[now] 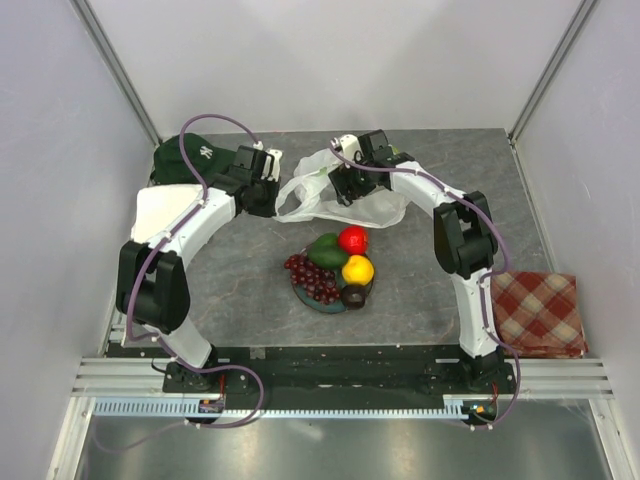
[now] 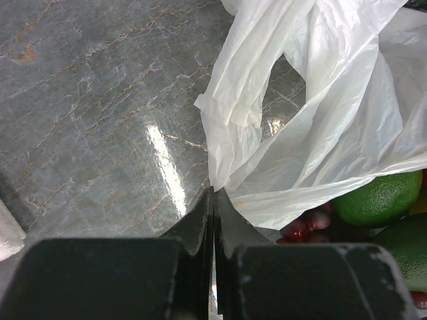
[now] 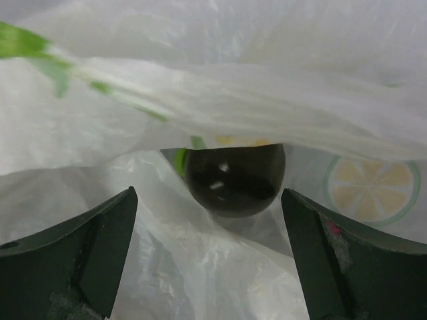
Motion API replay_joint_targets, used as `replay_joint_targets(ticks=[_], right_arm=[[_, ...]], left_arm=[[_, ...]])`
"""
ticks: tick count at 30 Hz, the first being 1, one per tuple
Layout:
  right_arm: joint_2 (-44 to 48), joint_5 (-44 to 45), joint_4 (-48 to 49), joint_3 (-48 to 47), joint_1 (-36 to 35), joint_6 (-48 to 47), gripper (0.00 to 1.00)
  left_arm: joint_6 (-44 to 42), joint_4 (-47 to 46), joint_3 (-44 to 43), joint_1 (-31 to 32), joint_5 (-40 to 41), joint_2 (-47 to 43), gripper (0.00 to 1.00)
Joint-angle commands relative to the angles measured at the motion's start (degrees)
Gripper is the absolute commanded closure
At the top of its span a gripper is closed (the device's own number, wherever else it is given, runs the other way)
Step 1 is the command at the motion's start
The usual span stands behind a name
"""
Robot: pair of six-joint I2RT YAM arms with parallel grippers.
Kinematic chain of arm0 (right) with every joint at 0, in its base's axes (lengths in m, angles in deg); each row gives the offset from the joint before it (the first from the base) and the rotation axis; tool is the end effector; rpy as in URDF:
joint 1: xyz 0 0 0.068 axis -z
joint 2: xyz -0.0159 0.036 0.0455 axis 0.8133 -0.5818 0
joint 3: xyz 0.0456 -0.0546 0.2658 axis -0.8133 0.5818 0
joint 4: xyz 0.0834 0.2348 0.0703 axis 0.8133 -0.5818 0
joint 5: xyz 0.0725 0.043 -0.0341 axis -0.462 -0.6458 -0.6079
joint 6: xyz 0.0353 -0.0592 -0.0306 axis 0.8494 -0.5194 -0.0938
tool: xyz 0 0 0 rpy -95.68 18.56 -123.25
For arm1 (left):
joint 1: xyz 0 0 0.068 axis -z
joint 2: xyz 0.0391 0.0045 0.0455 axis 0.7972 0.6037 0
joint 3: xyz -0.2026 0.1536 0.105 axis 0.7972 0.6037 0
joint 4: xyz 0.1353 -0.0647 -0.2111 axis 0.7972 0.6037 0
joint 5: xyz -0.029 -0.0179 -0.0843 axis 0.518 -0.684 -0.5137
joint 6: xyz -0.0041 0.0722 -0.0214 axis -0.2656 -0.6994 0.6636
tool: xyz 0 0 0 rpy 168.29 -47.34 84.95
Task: Take the fake fruits out of the plastic bag
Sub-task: Take out the fake fruit from the plastic bag.
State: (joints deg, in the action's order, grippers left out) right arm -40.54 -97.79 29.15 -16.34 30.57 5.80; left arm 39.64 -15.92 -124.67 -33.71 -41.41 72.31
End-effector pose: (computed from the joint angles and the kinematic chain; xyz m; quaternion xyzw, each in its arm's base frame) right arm 0.4672 0.2239 0.1930 -0.3372 0.8624 0.1511 0.3461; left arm 0.3561 -0.1261 0.2459 0.1339 0.9376 -0.0800 0.3107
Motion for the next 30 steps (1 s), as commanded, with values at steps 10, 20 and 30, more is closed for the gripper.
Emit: replay_joint_targets(ticks=[10, 20, 30], right_arm=[[-5.7, 3.2, 1.8, -8.3, -1.4, 2.7, 0.04], [-9.4, 6.6, 2.0, -9.8, -1.4, 4.7, 0.03], [-7.3, 6.0, 3.1, -11.0, -1.2, 3.3, 0.30]], left_arm=[[-0.7, 0.1, -2.0, 0.4, -1.4, 0.2, 0.98], [-0.8, 0.1, -2.1, 0.6, -2.0, 0.1, 0.98], [-0.9, 0.1, -1.8, 0.8, -1.9, 0.5, 0.99]])
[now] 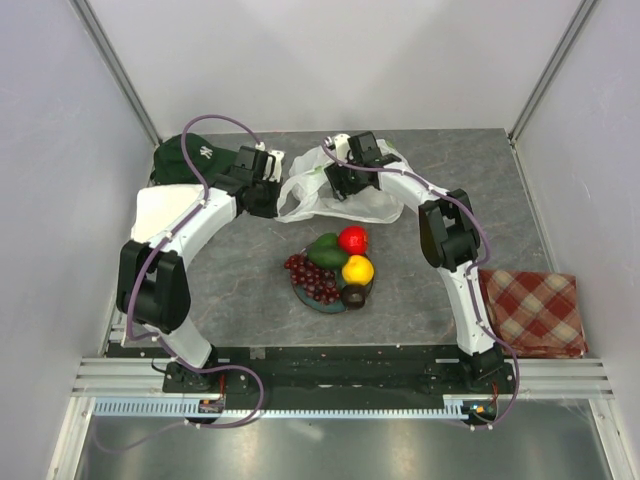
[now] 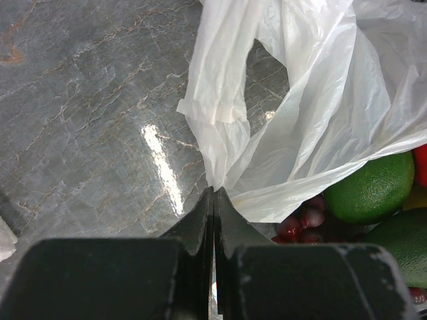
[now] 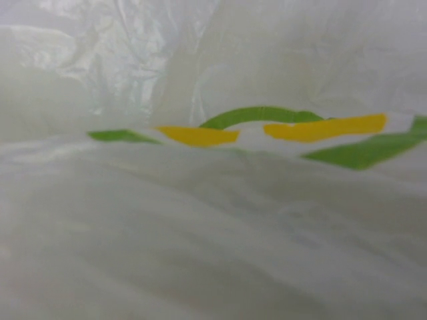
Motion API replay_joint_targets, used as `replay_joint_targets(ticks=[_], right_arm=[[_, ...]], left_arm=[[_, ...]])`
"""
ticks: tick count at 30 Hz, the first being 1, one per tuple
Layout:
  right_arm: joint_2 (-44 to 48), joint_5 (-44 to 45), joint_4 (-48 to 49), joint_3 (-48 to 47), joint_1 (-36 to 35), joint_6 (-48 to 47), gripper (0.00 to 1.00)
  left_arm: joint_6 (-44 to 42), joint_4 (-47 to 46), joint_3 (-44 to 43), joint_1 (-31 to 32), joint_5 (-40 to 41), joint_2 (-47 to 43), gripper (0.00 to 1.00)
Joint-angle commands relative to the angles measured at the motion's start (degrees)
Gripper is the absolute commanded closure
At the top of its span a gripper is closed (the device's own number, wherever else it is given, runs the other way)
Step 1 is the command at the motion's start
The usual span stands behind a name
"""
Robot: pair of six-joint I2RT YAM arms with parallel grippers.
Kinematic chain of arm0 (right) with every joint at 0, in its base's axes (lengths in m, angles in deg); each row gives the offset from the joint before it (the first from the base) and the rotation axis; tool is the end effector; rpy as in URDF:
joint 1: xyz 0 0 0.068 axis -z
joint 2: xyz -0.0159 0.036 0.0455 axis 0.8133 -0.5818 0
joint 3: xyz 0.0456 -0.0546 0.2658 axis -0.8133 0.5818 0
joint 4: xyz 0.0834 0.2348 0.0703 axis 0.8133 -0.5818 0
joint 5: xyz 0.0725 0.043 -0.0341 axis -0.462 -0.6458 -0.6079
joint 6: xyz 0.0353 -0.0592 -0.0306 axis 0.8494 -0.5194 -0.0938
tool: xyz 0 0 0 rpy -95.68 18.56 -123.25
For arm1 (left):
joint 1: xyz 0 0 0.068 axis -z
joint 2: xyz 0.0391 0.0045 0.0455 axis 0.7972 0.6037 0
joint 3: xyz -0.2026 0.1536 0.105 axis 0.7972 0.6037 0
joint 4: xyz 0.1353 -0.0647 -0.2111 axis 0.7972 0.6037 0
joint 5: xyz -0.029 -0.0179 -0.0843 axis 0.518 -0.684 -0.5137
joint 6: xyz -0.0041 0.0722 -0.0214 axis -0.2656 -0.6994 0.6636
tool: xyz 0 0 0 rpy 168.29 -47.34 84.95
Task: Take the fake fruits out of the plastic bag
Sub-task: Take out the fake fruit from the plastic bag.
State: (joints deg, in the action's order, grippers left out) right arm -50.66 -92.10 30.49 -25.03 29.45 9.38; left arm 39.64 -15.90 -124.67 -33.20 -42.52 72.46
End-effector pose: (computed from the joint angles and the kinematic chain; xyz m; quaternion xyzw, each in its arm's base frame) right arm 0.4969 0.2421 0.1544 -0.3030 0.8795 0.1197 0.3469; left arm 0.3548 -0.1305 0.2450 0.1412 0.9369 -0.0900 0.3070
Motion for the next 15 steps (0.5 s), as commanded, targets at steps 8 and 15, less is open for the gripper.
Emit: replay_joint_targets(ticks=[8, 15], right_arm=[[10.4, -1.6, 1.7, 1.9, -0.1, -0.2, 0.49], [22.0, -5.3, -1.0, 9.7, 0.6, -1.4, 0.55]], left_arm=[[-0.6, 0.0, -2.9, 0.3, -1.0, 1.4, 0.98], [-0.4, -0.1, -4.6, 0.4, -1.0, 2.1, 0.98]])
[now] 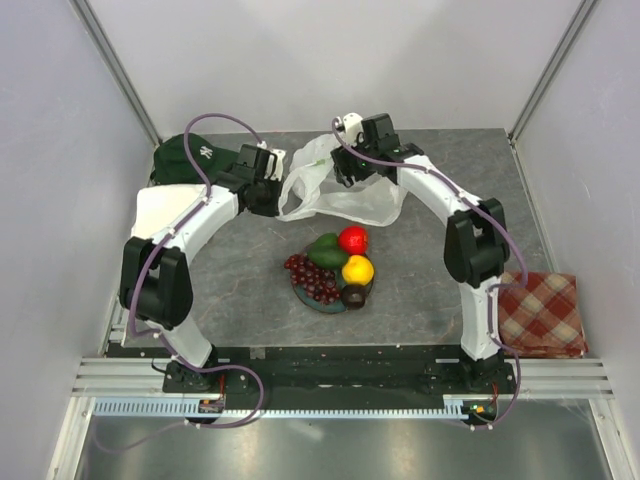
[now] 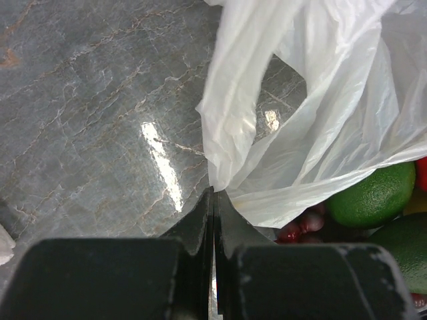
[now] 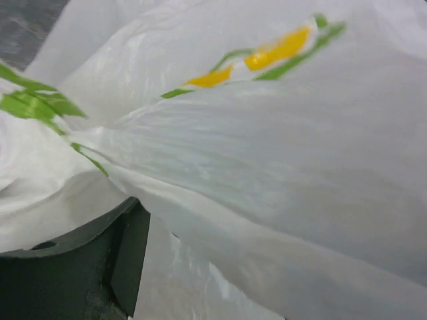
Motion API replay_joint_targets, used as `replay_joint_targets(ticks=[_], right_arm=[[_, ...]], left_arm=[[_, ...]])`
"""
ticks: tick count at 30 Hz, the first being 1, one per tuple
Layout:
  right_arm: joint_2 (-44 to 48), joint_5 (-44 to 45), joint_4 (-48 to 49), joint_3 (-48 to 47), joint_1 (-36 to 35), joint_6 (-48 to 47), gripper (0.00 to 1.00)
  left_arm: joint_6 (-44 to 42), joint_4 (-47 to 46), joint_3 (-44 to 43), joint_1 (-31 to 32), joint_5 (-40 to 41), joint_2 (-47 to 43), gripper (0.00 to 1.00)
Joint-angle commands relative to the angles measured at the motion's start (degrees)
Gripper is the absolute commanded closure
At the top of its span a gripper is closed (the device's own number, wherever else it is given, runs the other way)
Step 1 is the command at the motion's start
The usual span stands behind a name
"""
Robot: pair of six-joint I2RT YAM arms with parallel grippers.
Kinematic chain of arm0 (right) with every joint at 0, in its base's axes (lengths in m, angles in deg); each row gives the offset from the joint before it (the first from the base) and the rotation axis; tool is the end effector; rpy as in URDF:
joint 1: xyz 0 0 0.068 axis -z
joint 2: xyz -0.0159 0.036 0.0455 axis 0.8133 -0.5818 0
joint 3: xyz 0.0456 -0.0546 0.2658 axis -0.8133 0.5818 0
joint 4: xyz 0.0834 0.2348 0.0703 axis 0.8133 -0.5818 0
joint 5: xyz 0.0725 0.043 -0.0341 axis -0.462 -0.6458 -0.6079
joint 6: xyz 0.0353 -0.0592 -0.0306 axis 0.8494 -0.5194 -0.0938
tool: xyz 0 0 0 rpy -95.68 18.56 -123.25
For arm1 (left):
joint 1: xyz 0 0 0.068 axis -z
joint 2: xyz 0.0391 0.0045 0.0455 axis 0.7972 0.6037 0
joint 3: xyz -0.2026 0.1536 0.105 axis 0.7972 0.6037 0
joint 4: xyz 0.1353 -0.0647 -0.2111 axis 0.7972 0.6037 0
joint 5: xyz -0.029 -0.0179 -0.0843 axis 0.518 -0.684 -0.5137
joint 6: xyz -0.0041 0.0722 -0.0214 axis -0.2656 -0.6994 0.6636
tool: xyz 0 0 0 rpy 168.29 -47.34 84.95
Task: Take the fake fruits out of the plastic bag
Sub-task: Take out the fake fruit from the plastic bag, then place the fake fruit on the plate.
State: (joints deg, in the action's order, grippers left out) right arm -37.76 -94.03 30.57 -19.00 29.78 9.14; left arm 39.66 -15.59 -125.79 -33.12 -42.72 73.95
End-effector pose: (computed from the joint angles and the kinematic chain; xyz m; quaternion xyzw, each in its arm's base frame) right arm 0.4690 0.2281 0.2351 -0.3058 0.8527 0.1384 0.4004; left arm 0.3596 -0.1331 0.2416 0.1423 0.9385 -0.0908 0.3011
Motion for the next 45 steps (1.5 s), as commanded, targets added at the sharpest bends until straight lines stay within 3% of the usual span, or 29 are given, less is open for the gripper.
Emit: replay_joint_targets(ticks=[1, 8, 11, 14, 18, 21, 26, 30, 34, 45], right_arm=[[13.0, -3.7, -2.6, 5.4, 0.4, -2.2, 0.55], [29.0, -9.6, -6.6, 20.5, 0.1, -5.3, 0.53], [30.4, -18.2, -10.8, 21.4, -0.8, -6.1, 0.51], [29.8, -24.6, -9.0, 23.2, -1.6, -2.9, 0.50], [27.3, -27.9, -10.3, 18.8, -3.6, 0.0, 0.49], [23.7, -27.0, -15.3, 10.2, -5.1, -3.2, 0.48], [23.6, -24.7, -20.1, 3.6, -6.0, -3.2, 0.48], [31.4, -19.4, -22.8, 11.4, -8.4, -7.1, 0.48], [41.0, -13.4, -24.4, 20.9, -13.7, -13.8, 0.48], [43.9, -0.9, -29.1, 31.4, -26.6, -30.6, 0.48]], left_arm=[[-0.5, -0.4, -3.9, 0.3, -0.9, 0.7, 0.98], [-1.3, -2.2, -7.4, 0.2, -1.5, -0.3, 0.99], [-1.2, -2.2, -9.0, 0.2, -4.5, -0.7, 0.98], [-1.0, -1.7, -11.4, 0.2, -10.0, -1.5, 0.98], [1.2, -1.5, -14.5, 0.2, -15.2, -3.3, 0.98], [3.6, -1.5, -19.7, 0.2, -18.5, -1.7, 0.98], [8.7, -2.8, -25.2, -0.7, -14.6, 0.8, 0.98], [10.8, -3.2, -27.1, -1.8, -8.1, 0.5, 0.98], [10.8, -3.7, -27.2, -3.4, -6.8, -0.9, 0.98], [8.5, -3.9, -22.0, -3.8, -7.0, -2.9, 0.98]])
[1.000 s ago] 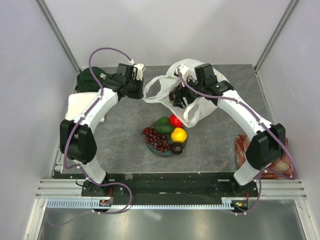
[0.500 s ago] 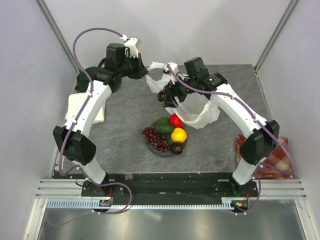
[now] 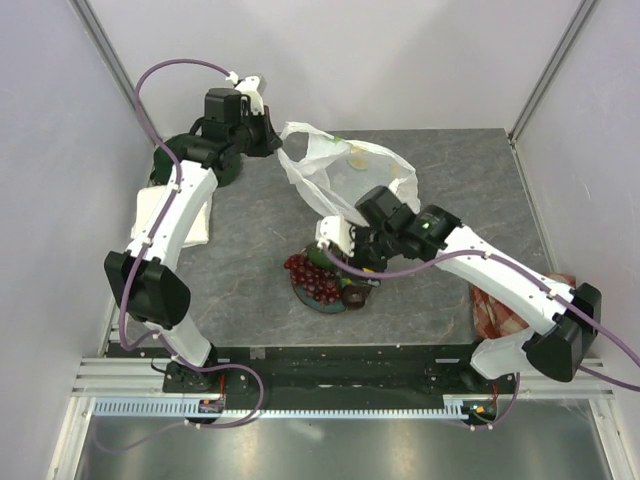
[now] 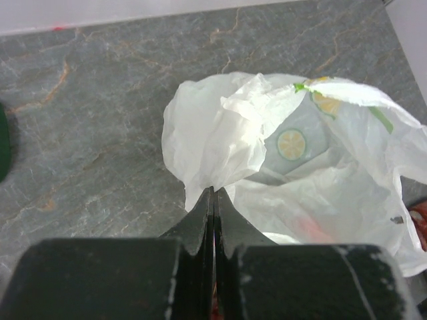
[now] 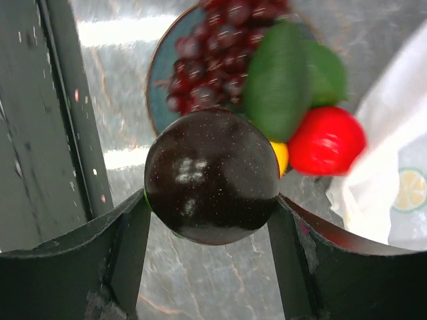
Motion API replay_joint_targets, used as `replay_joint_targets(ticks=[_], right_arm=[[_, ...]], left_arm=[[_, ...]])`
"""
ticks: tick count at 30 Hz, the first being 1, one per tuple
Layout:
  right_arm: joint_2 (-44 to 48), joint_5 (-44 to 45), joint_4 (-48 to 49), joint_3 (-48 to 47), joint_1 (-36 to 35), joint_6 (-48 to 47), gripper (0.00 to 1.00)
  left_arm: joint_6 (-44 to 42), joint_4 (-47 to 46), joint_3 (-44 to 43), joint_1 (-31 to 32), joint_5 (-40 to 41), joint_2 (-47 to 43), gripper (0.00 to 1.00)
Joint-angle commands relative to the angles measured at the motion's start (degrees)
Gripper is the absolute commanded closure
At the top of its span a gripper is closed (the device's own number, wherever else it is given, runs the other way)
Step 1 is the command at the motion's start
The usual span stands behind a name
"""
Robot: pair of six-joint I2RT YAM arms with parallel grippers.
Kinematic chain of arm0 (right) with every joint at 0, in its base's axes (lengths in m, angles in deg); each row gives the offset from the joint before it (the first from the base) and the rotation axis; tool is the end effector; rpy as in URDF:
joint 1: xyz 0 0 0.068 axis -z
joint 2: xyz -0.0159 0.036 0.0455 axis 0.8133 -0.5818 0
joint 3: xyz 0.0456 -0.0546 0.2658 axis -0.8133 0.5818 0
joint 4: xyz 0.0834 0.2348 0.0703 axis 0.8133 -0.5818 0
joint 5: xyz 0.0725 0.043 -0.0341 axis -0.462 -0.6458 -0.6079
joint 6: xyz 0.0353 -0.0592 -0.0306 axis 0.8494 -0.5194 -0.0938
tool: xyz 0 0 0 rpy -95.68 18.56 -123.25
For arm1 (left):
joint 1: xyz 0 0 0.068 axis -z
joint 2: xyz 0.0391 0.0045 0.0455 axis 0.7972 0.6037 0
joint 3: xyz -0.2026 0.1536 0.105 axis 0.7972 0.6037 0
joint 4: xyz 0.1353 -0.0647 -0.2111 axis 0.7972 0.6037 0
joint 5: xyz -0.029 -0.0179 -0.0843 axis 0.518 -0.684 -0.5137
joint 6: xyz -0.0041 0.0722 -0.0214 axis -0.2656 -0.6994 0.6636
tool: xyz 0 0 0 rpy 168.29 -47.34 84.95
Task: Take the fake fruits out of the plastic bag
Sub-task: Place the fake fruit on the plate.
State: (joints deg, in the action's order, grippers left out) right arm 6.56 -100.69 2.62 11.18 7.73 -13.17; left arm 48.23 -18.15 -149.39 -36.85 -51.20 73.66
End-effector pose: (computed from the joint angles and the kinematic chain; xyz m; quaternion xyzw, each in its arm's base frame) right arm 0.1881 0.2272 0.3166 -0.6336 0.6979 0.1816 0.2801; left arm 0.3912 -0.1259 0.3931 0.0823 0.8459 -0.2120 0.4824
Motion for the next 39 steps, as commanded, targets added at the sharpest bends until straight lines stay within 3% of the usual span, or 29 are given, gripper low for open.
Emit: replay_joint_targets(ticks=[1, 8, 25, 39], right_arm=[[-1.2, 6.5, -1.1, 1.5, -6.5, -9.2, 0.48], [-5.2, 13.4, -1.3, 3.9, -13.0, -15.8, 0.48], [-12.8, 19.4, 3.6, 3.5, -12.5, -15.6, 0.47], [-14.6, 18.7, 3.5, 0.3, -10.0, -14.8, 0.47]], left_arm=[[-0.1, -1.2, 2.0, -0.1, 1.7, -2.8, 0.98], [-0.1, -1.3, 4.2, -0.5, 1.0, -4.2, 0.98], [-0.1, -1.4, 6.4, -0.6, 0.0, -6.2, 0.98], [0.4, -2.0, 7.3, -0.6, -1.8, -5.9, 0.98]])
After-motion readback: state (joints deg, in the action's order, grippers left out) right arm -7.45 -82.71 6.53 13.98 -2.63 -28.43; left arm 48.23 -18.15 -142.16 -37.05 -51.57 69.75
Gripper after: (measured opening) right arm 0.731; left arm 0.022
